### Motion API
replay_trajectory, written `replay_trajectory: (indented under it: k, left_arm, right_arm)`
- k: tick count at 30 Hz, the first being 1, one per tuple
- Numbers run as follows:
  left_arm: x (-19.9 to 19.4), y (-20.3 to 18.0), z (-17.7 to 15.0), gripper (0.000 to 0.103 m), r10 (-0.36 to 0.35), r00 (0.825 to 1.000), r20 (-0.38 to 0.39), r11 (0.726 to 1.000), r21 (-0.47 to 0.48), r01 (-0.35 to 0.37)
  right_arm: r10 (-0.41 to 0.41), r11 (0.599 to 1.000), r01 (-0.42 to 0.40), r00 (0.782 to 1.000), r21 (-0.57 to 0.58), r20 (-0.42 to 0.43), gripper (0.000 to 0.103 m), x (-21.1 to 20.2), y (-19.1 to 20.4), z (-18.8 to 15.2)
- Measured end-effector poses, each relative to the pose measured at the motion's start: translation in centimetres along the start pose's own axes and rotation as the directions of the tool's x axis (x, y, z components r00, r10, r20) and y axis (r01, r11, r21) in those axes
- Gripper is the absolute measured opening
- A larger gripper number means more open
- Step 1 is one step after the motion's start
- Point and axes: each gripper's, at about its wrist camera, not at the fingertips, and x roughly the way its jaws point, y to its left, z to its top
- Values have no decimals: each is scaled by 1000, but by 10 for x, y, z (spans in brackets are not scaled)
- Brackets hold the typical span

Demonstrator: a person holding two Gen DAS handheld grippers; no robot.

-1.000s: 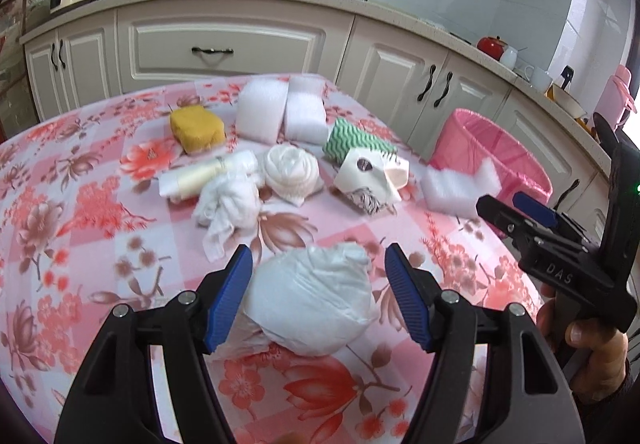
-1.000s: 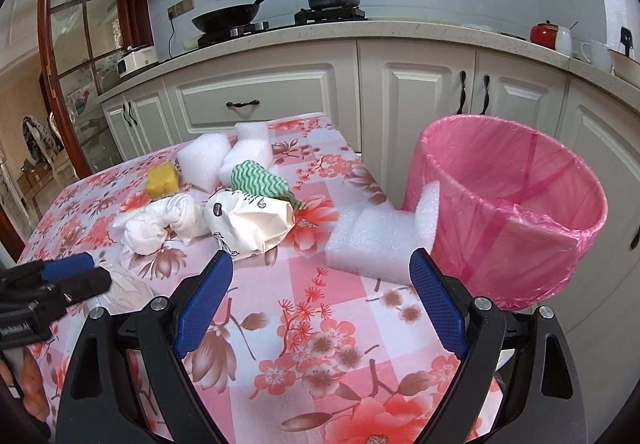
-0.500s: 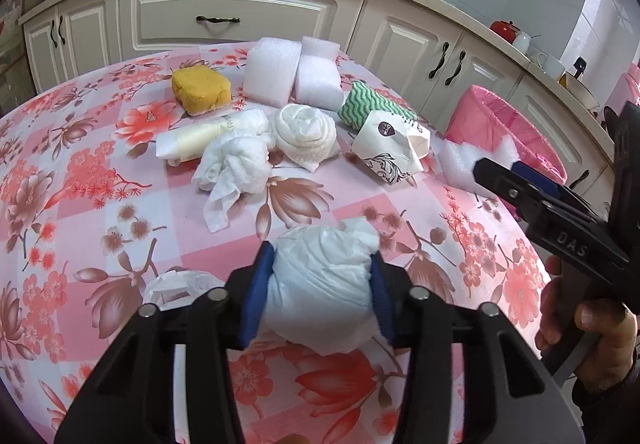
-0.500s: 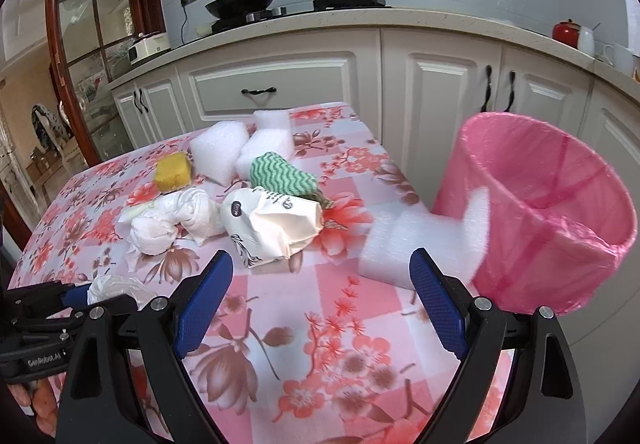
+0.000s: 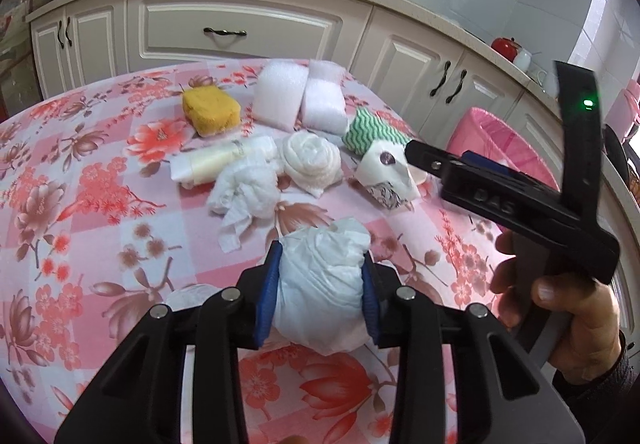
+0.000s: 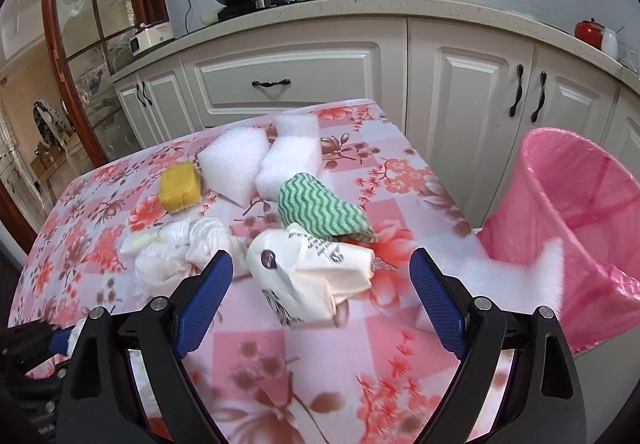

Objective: Collect trash
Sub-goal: 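Grasp the white tissue bundle with the left tool while the right tool grasps the white paper cup bag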

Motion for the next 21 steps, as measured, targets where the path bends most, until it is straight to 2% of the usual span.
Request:
replay_trajectory:
  k: [10, 16, 21]
  left_arm:
    - [-6, 7, 5, 35, 12, 1000, 18, 1000, -18, -11]
    - [-7, 9, 4, 35, 14, 1000, 21, 1000, -23, -14]
    - [-7, 11, 4, 35, 17, 1000, 25, 999, -30, -16]
  right_arm:
    - [-43, 999, 44, 996, 7, -84, 85, 39, 12, 7]
    - [-34, 999, 36, 990, 8, -138, 85, 54, 13, 0]
    - [-18, 1000, 19, 992, 6, -127, 82, 51, 12, -5]
